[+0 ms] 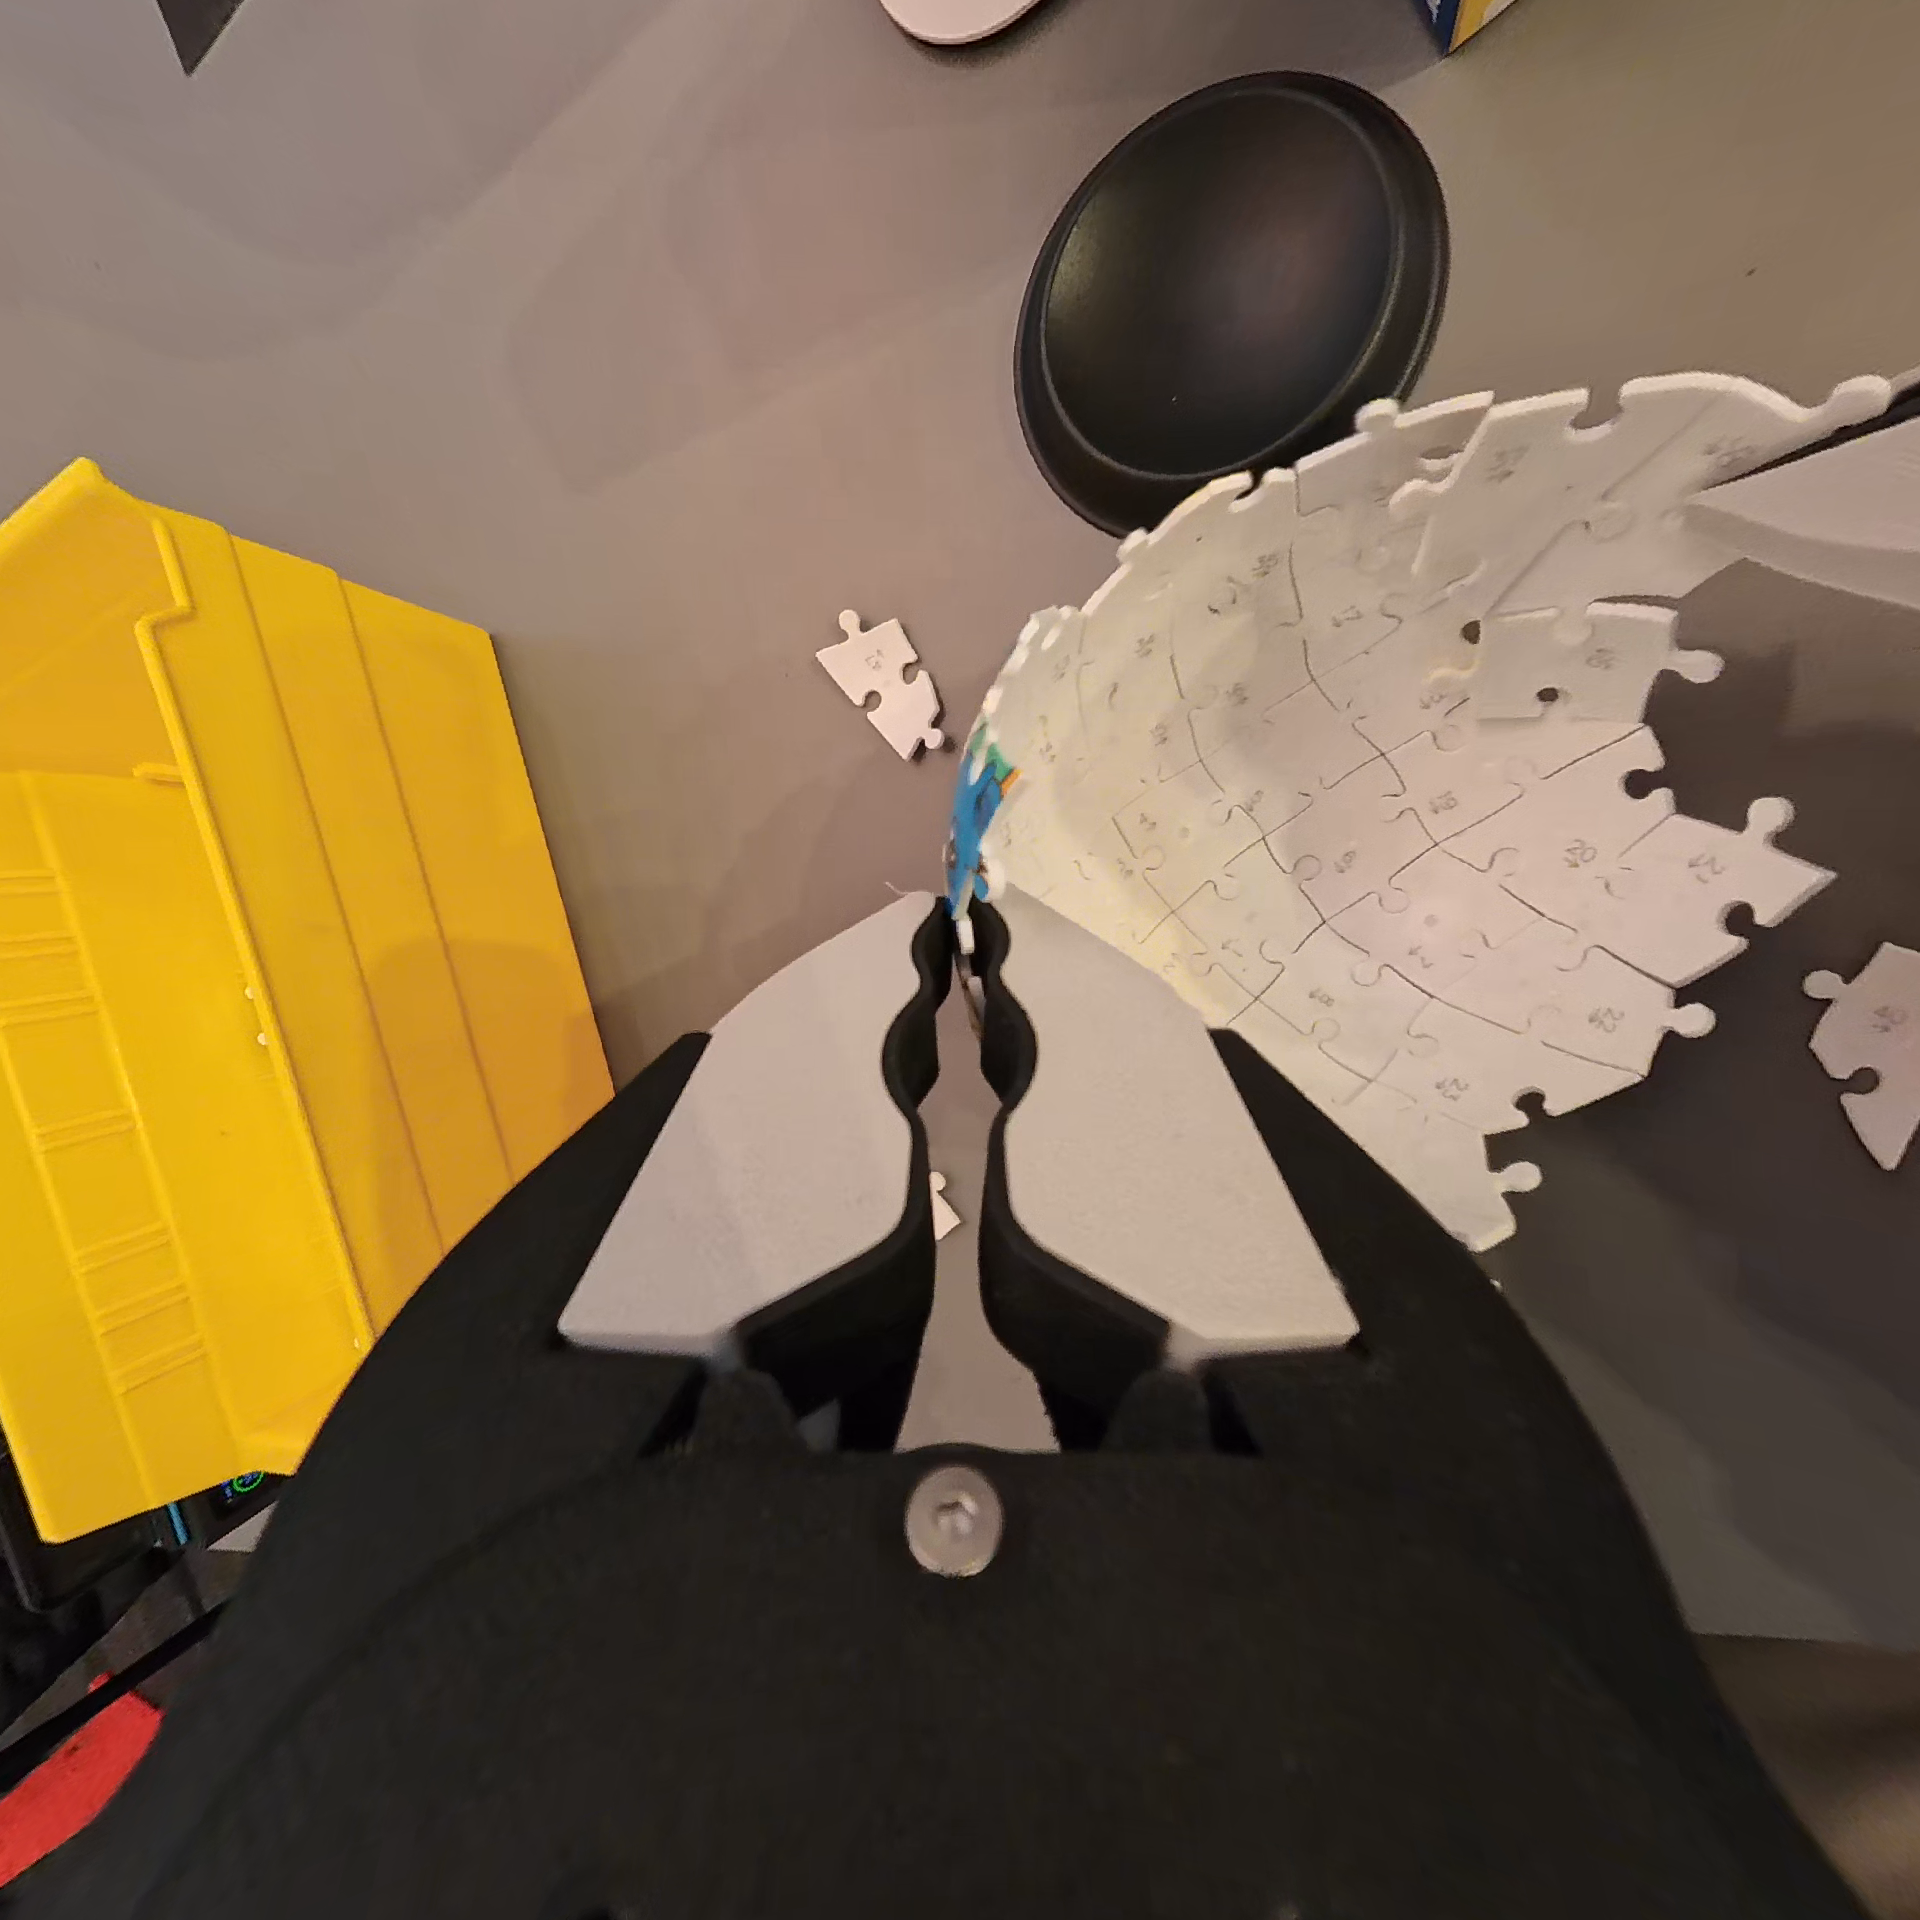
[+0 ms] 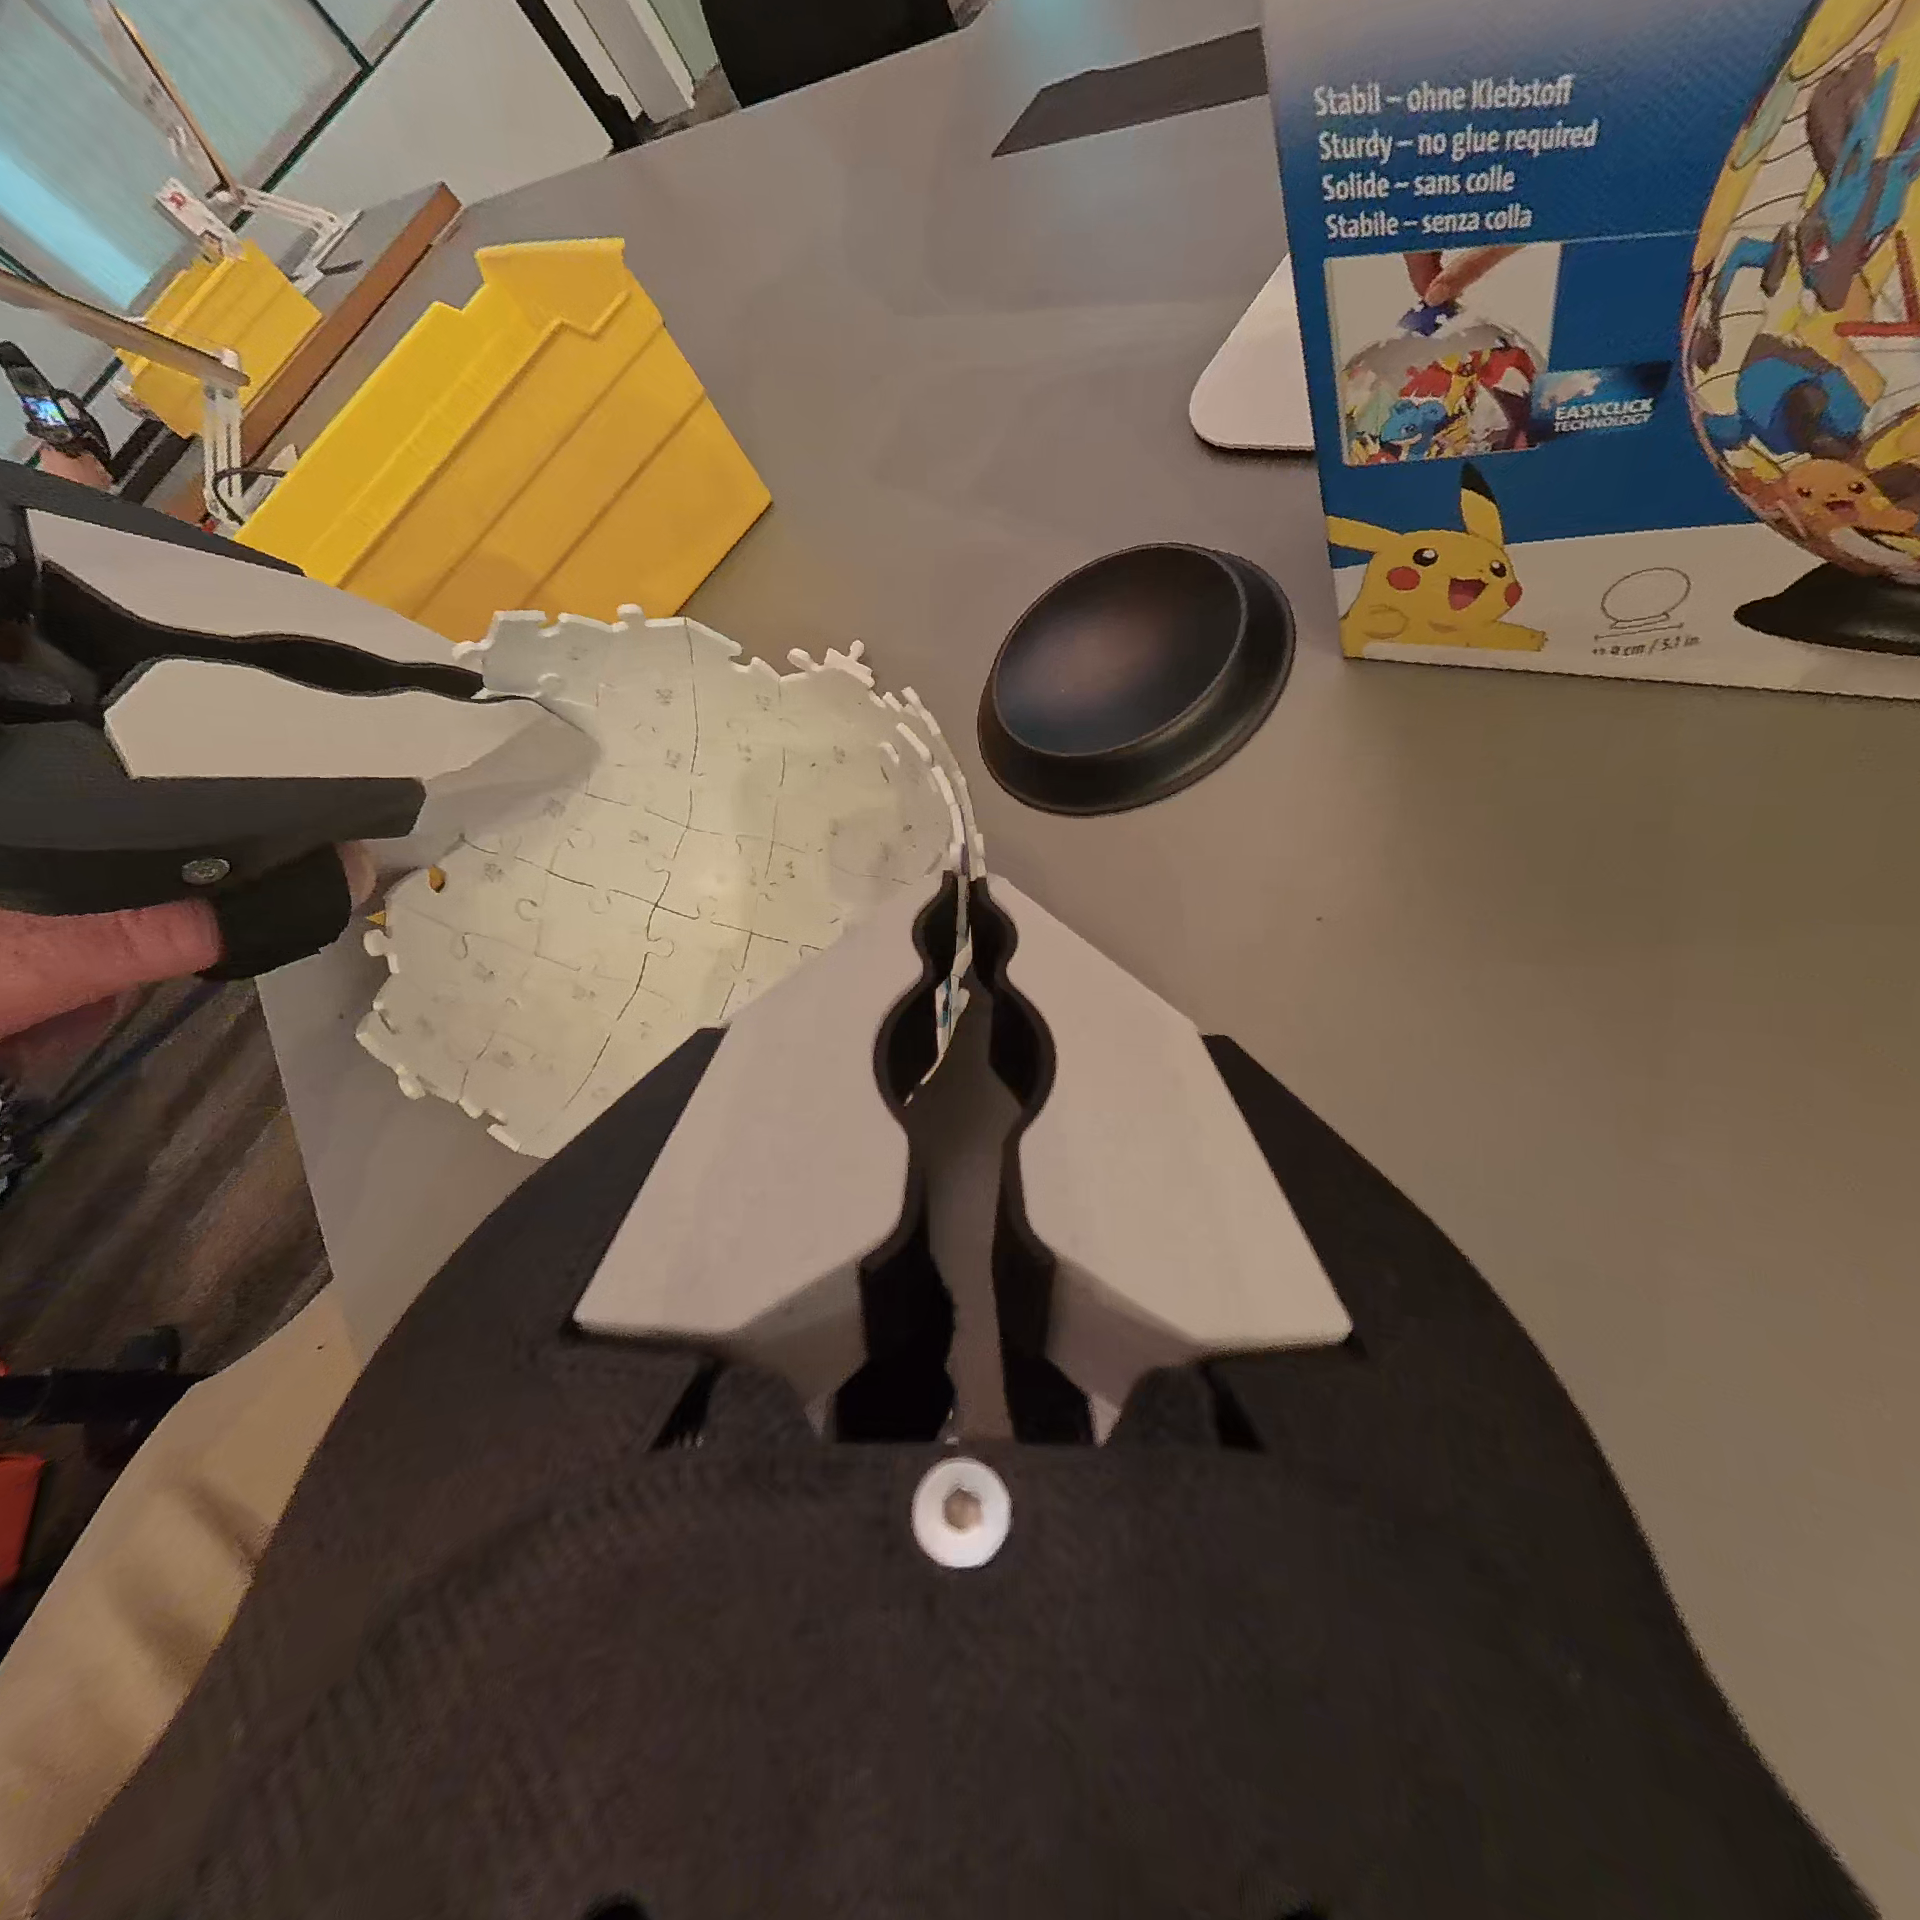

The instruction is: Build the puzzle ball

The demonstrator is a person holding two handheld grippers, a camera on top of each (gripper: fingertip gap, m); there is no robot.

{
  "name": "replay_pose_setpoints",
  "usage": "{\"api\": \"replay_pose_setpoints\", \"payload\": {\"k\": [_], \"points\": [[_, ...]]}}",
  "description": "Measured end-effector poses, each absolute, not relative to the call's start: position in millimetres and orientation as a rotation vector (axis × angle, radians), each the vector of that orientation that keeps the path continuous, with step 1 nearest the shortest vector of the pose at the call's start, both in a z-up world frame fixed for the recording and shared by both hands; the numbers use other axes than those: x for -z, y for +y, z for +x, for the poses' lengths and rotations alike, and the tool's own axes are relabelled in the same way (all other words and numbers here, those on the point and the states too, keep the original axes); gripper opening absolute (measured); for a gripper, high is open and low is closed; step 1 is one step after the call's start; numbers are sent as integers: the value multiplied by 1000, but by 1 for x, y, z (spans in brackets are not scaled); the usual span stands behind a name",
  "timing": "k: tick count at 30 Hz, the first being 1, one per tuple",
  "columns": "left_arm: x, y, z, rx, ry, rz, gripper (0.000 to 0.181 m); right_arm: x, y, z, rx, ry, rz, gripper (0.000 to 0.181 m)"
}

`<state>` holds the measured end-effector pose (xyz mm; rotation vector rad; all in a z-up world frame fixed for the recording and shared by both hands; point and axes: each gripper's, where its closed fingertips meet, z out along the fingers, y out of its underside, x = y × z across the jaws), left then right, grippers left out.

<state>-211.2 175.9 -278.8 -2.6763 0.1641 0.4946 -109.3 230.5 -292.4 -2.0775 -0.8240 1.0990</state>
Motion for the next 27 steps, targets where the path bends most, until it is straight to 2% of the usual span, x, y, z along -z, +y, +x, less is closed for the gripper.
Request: {"api": "replay_pose_setpoints", "payload": {"k": [27], "points": [[277,176,-207,-497,184,-2663,2,295,230,-97,-853,-834,-2031,0]]}}
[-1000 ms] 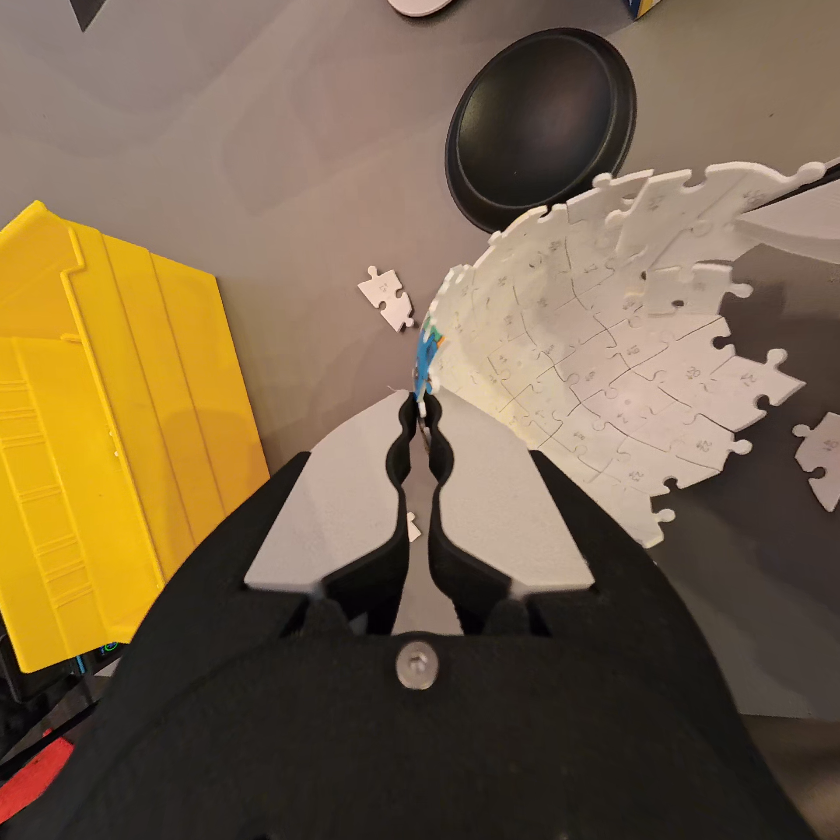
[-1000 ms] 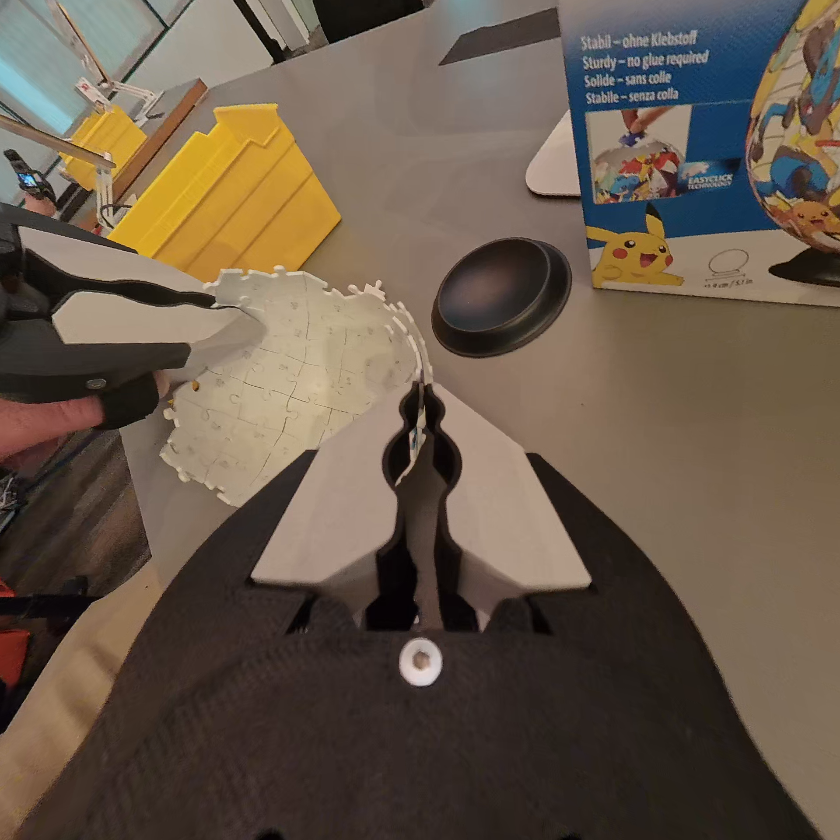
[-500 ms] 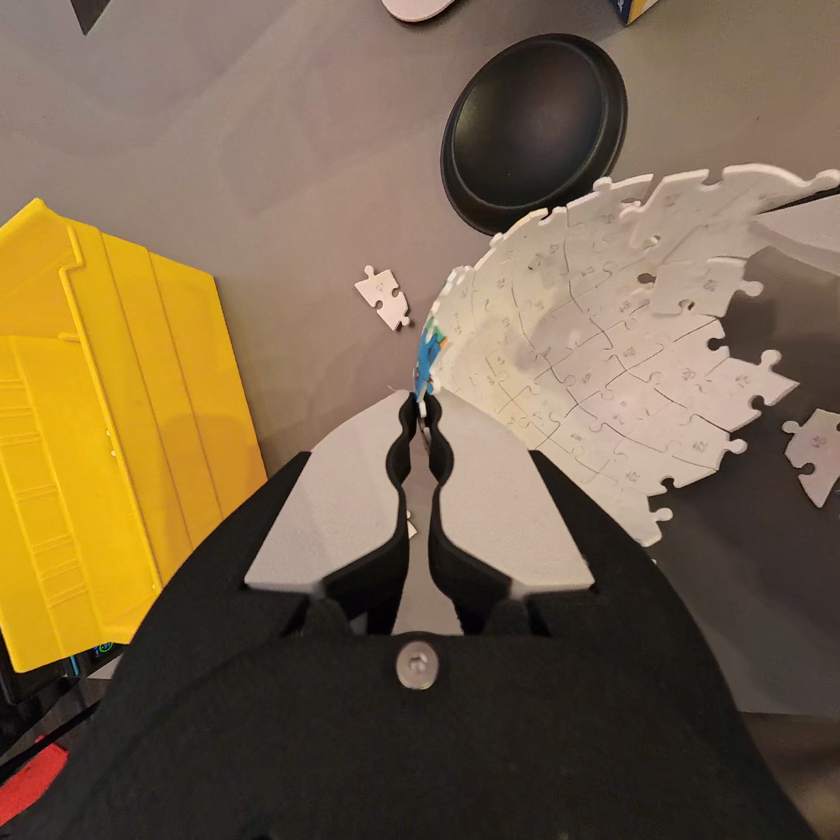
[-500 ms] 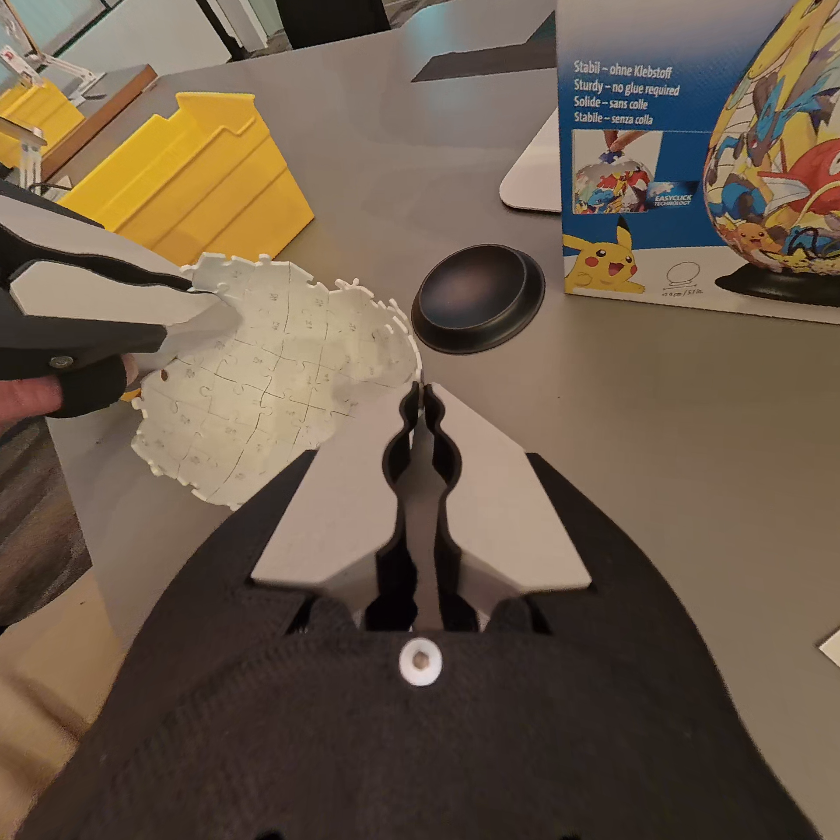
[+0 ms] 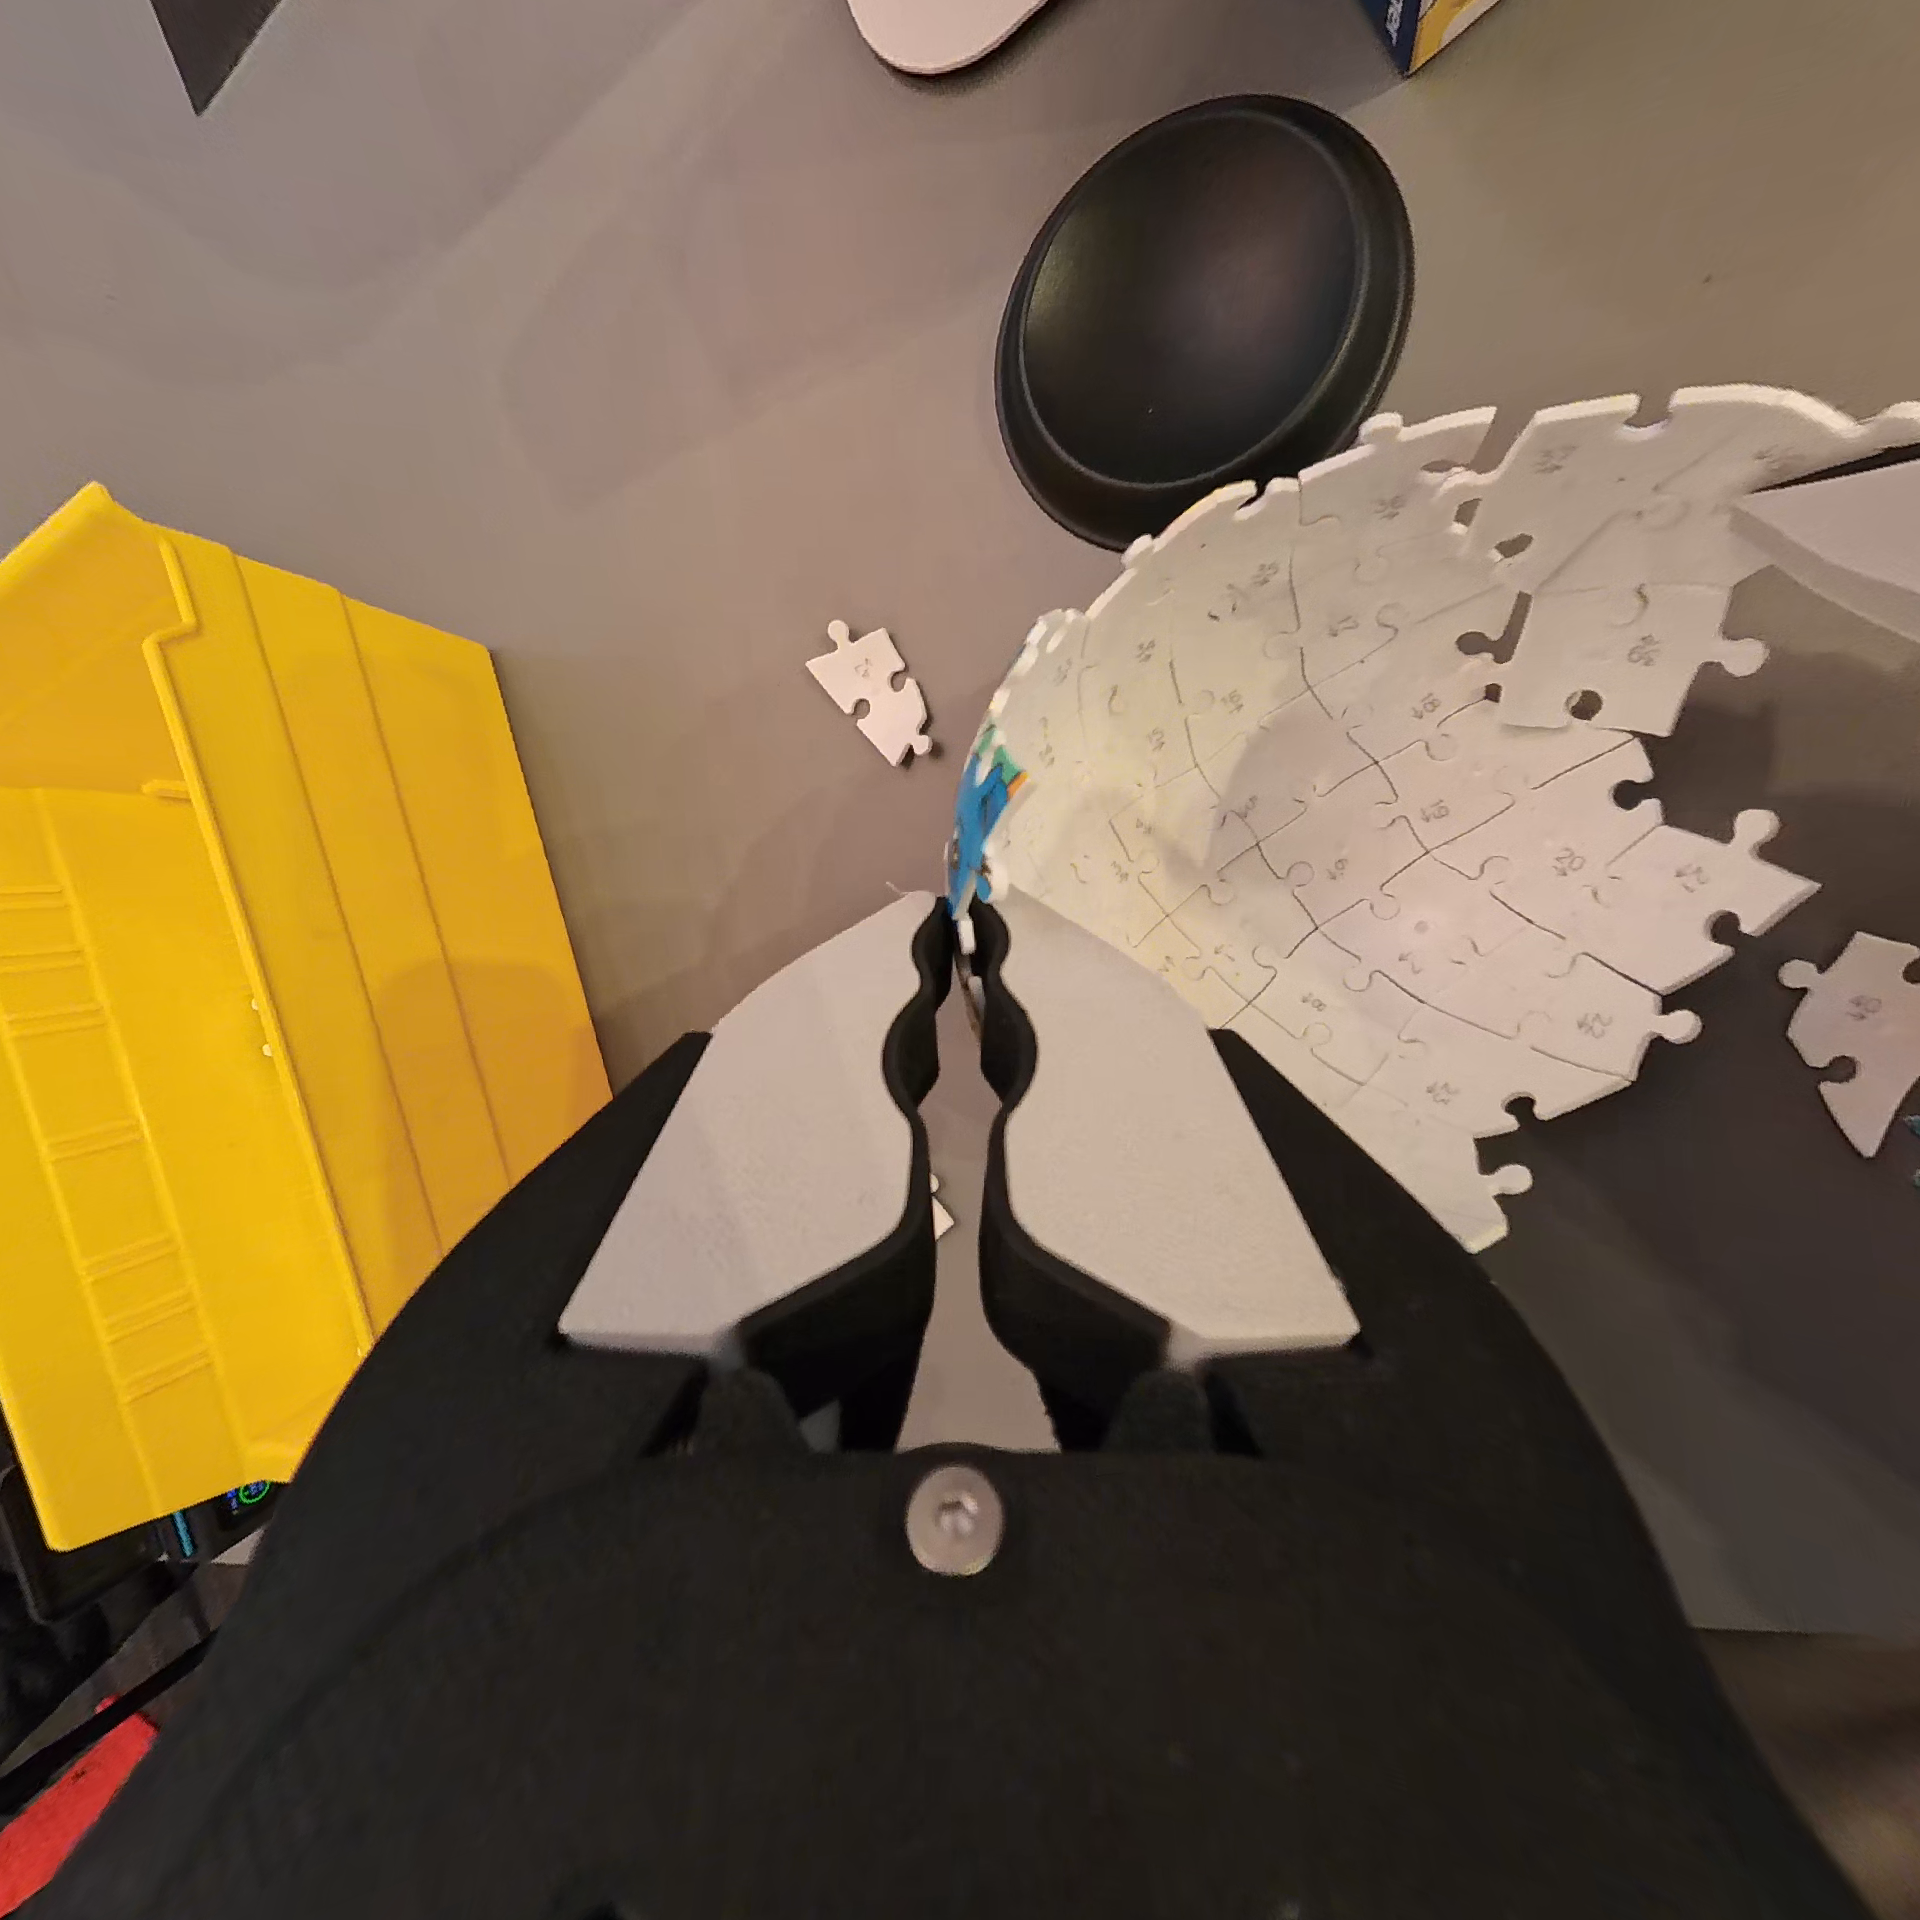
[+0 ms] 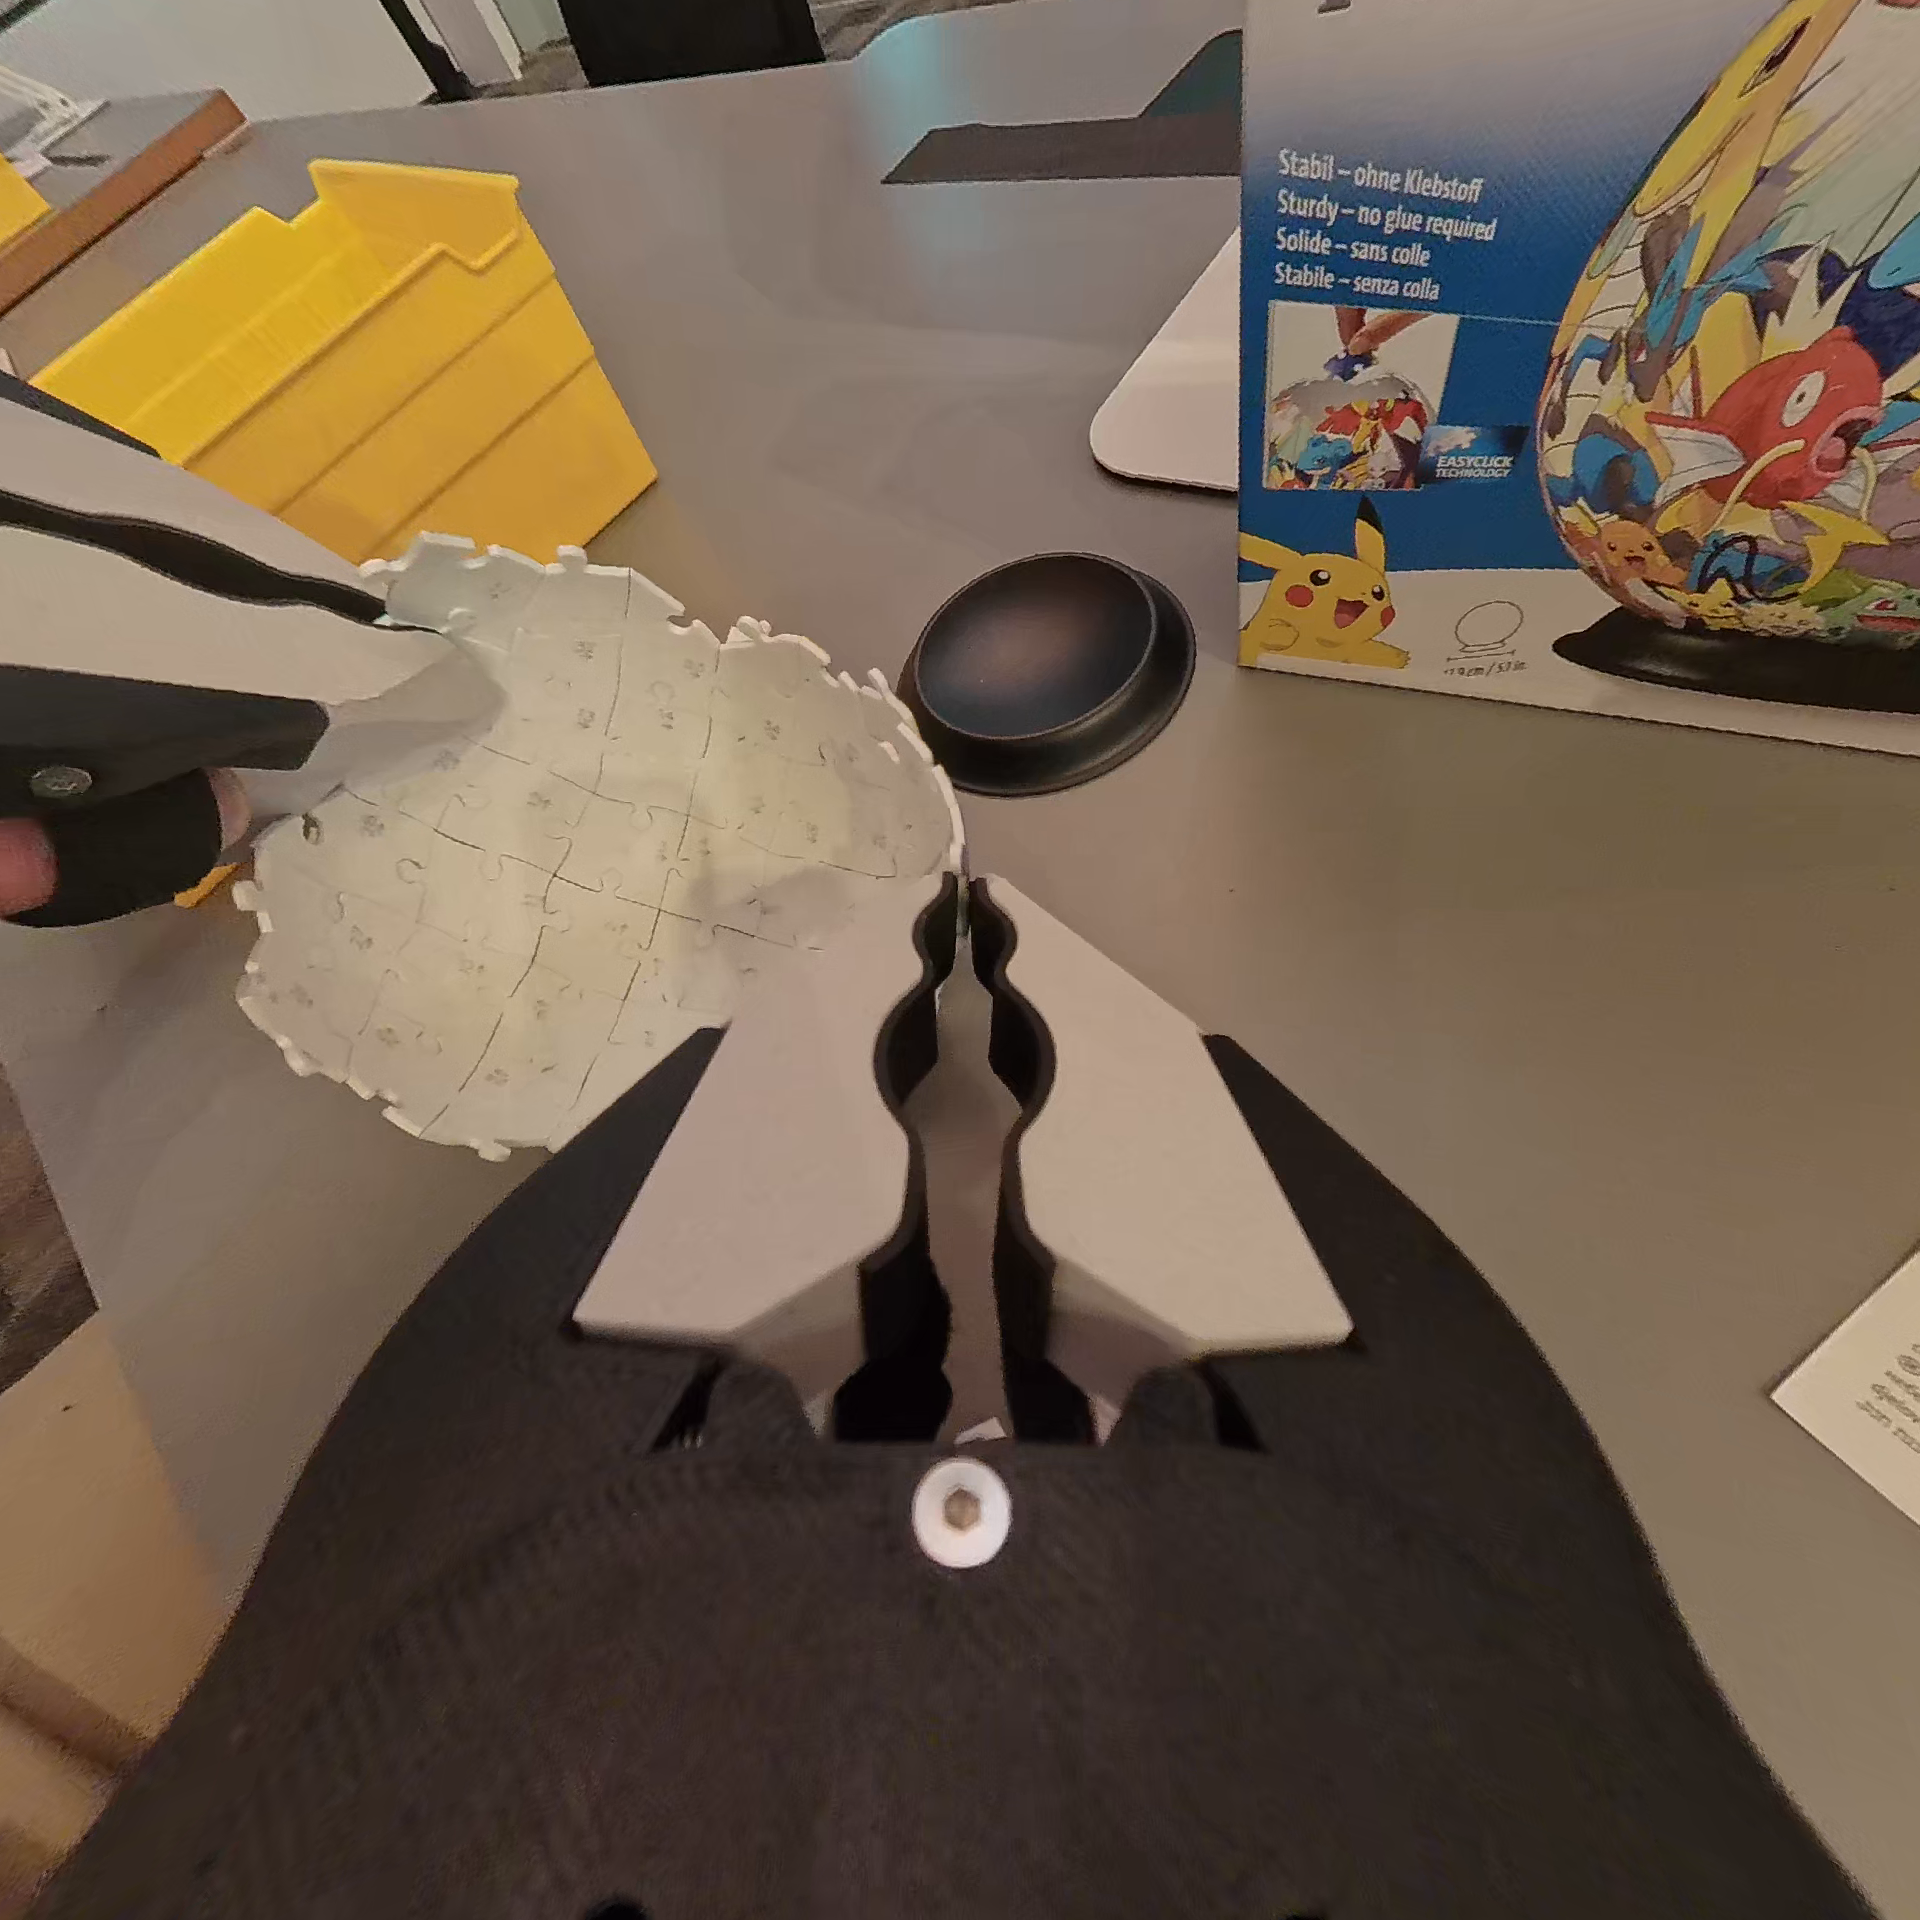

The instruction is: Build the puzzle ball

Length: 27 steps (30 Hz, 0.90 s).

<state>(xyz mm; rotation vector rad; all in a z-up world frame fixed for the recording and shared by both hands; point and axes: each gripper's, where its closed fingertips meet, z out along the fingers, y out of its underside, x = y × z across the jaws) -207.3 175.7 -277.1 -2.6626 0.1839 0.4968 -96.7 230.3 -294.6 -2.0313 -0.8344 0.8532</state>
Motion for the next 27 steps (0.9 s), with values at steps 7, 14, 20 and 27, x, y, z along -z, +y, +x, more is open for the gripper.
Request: {"api": "replay_pose_setpoints", "payload": {"k": [7,14,20,27], "points": [[277,178,-207,-487,188,-2658,2,294,231,-94,-816,-822,-2027,0],[278,178,-205,-468,184,-2650,2,295,234,-92,-796,-805,-2025,0],[278,178,-203,-467,189,-2649,2,295,235,-92,-783,-812,-2019,0],[277,177,-201,-471,197,-2648,2,295,235,-91,-767,-819,-2015,0]]}}
